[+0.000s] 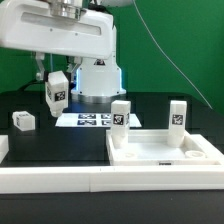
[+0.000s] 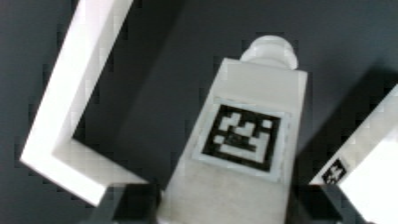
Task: Assemble square table
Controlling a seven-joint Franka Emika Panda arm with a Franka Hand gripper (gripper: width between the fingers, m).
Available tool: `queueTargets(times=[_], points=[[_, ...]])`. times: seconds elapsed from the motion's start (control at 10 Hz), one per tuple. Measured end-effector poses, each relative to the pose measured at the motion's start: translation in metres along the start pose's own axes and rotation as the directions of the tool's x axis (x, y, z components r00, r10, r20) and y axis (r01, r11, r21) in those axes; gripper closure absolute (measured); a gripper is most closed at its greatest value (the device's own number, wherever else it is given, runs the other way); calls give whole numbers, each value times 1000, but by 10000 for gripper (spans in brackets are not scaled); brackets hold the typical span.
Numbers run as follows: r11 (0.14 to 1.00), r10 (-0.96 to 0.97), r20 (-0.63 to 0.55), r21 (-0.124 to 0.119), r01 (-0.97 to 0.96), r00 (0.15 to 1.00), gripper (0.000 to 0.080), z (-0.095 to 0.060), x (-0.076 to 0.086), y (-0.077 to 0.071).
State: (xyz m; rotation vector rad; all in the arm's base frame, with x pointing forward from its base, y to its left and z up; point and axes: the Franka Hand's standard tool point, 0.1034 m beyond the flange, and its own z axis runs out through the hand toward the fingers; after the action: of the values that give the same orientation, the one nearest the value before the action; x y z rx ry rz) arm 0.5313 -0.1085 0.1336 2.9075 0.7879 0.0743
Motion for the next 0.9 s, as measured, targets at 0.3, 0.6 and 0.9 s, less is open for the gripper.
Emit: queueTargets(times=[0.3,0.6,0.9], points=[[1000,-5,-4,-4,5,1000,475,5,8,-8],[997,-76,-31,-23,75,997,475,6,48,-20],[995,-100,-43,-26,99,994,475,5,61,-27]])
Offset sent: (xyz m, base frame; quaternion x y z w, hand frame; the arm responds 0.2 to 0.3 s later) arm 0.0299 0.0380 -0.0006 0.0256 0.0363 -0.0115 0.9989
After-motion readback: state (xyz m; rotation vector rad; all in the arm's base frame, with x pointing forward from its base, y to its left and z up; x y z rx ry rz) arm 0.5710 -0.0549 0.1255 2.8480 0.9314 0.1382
